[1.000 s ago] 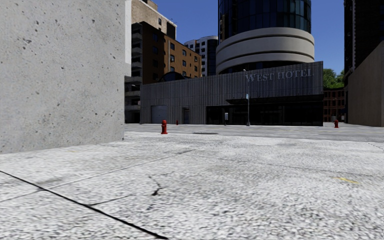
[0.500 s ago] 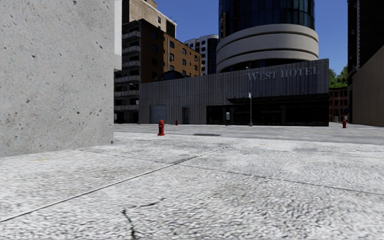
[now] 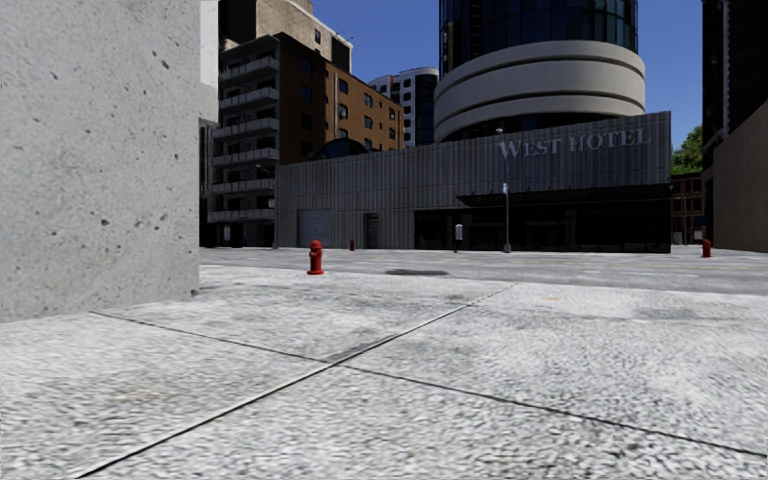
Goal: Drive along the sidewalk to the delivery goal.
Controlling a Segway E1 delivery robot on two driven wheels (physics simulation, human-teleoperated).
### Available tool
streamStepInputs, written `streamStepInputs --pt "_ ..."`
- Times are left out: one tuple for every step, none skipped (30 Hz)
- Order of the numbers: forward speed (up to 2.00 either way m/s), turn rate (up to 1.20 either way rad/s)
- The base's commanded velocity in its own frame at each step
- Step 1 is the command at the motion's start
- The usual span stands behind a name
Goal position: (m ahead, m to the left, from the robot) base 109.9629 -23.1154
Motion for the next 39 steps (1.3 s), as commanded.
streamStepInputs --pt "2.00 0.00" --pt "2.00 0.00" --pt "2.00 0.00" --pt "2.00 0.00" --pt "2.00 0.00" --pt "2.00 0.00" --pt "2.00 0.00" --pt "2.00 0.00" --pt "2.00 0.00" --pt "2.00 0.00" --pt "2.00 0.00" --pt "2.00 0.00" --pt "2.00 0.00" --pt "2.00 0.00" --pt "2.00 0.00" --pt "2.00 0.00" --pt "2.00 0.00" --pt "2.00 0.00" --pt "2.00 0.00" --pt "2.00 0.00" --pt "2.00 0.00" --pt "2.00 0.00" --pt "2.00 0.00" --pt "2.00 0.00" --pt "2.00 0.00" --pt "2.00 0.00" --pt "2.00 0.00" --pt "2.00 0.00" --pt "2.00 0.00" --pt "2.00 0.00" --pt "2.00 0.00" --pt "2.00 0.00" --pt "2.00 0.00" --pt "2.00 0.00" --pt "2.00 0.00" --pt "2.00 0.00" --pt "2.00 0.00" --pt "2.00 0.00" --pt "2.00 0.00"
